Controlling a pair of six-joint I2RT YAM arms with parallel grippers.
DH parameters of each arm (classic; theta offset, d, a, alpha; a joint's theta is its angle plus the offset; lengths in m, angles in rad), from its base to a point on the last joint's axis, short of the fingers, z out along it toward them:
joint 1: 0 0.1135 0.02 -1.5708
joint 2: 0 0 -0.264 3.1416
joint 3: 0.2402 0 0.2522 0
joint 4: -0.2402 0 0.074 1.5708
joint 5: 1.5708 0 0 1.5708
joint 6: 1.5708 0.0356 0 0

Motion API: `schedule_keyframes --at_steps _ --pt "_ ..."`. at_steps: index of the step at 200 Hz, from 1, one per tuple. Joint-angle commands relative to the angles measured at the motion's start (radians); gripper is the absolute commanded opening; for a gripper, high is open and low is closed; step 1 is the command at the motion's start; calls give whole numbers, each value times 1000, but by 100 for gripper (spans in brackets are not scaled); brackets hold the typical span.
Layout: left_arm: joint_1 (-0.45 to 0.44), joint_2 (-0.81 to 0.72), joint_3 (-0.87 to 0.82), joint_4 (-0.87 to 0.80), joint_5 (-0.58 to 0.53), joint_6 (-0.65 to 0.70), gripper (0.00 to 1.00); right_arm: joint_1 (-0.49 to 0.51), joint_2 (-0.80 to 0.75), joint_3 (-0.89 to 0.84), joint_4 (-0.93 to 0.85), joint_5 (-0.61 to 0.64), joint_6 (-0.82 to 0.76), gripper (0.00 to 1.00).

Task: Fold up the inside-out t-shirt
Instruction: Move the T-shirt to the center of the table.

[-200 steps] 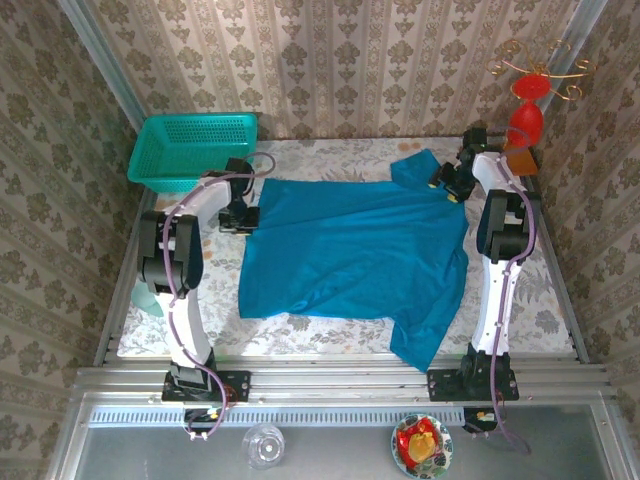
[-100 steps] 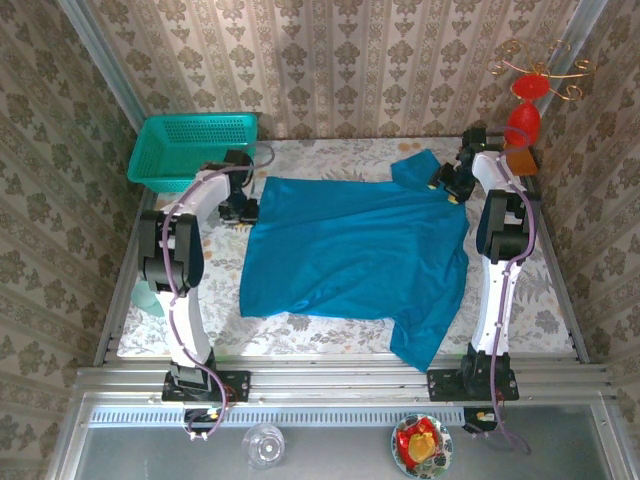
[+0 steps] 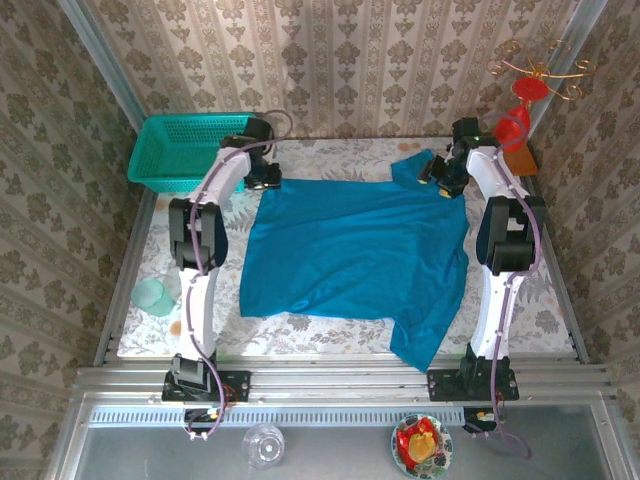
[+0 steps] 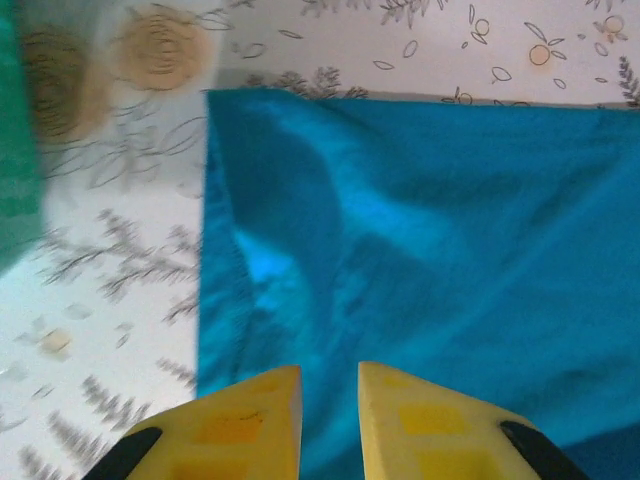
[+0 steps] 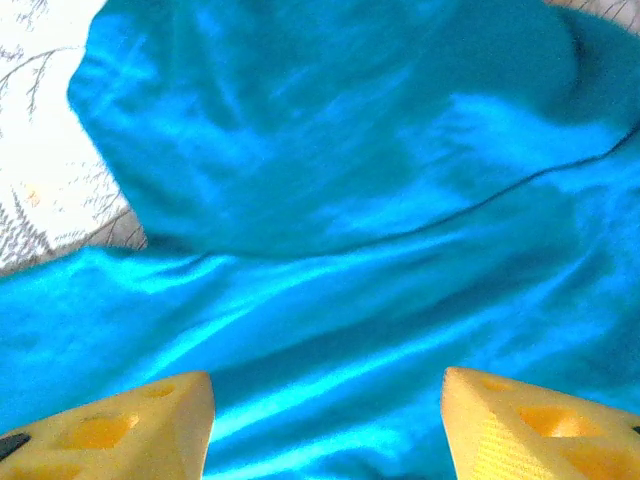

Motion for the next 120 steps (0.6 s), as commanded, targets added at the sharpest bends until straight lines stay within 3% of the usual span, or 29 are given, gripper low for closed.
schedule_keyframes --at_steps 1,42,89,120 --pt "-34 62 98 -84 1 -22 22 15 -43 -57 10 -25 11 63" --pt "-51 154 122 -107 -41 -14 22 19 5 -76 33 -51 9 64" --pt "7 214 133 -116 -73 -30 22 8 150 4 57 -72 23 64" --pt "36 295 276 -157 -75 -54 22 -7 260 118 52 -98 43 63"
